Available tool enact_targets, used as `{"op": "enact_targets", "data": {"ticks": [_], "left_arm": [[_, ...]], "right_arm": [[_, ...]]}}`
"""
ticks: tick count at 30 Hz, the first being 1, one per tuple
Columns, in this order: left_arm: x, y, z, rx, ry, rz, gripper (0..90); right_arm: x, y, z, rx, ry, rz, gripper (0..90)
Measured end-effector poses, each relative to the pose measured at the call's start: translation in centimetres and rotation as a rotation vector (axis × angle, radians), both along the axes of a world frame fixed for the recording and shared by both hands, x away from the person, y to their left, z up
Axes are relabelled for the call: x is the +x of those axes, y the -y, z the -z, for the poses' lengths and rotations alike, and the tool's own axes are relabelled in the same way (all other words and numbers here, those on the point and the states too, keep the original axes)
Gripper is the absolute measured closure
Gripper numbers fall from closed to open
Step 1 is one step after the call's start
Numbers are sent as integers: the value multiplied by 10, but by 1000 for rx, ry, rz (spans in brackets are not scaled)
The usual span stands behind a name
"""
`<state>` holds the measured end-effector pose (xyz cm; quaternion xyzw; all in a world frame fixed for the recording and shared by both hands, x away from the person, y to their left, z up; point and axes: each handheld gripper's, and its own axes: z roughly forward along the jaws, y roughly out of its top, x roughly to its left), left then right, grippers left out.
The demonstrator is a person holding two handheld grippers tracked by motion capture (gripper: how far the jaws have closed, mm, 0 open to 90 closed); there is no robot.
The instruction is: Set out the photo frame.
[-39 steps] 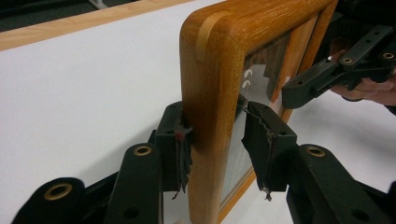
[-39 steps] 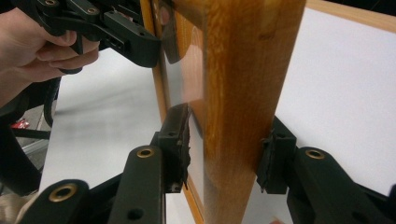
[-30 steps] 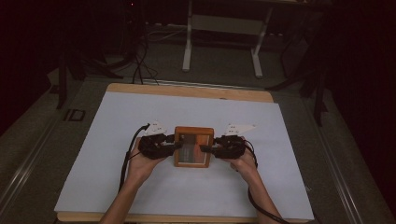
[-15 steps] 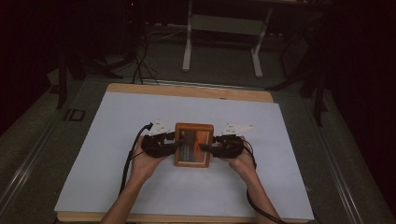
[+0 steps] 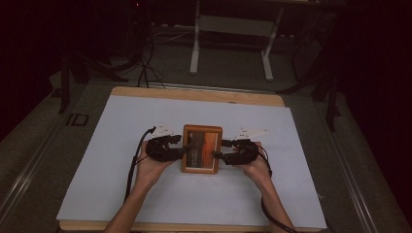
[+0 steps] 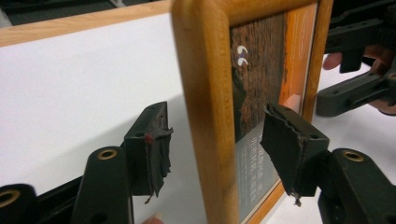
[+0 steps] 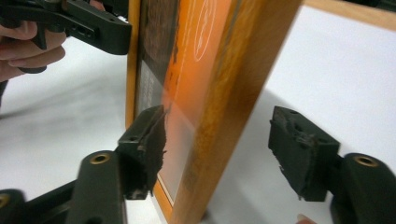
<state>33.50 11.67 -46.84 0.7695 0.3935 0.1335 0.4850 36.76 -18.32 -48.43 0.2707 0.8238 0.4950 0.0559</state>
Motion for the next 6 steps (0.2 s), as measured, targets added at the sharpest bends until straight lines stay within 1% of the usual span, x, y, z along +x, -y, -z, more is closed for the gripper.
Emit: {"op": "enact_targets", "data": {"ticks": [4,5,6], "left_arm": [[-6,-19,-9,-19,24,-31,366],[-7,-25,-12,-26,29,-49,363],[-7,-25,-12,-26,29,-49,358]], "right_arm": [[-3,16,-12,21,24,21,298],[-4,19,-14,23,25,26,291],[-4,23,-16,20,29,33,286]]}}
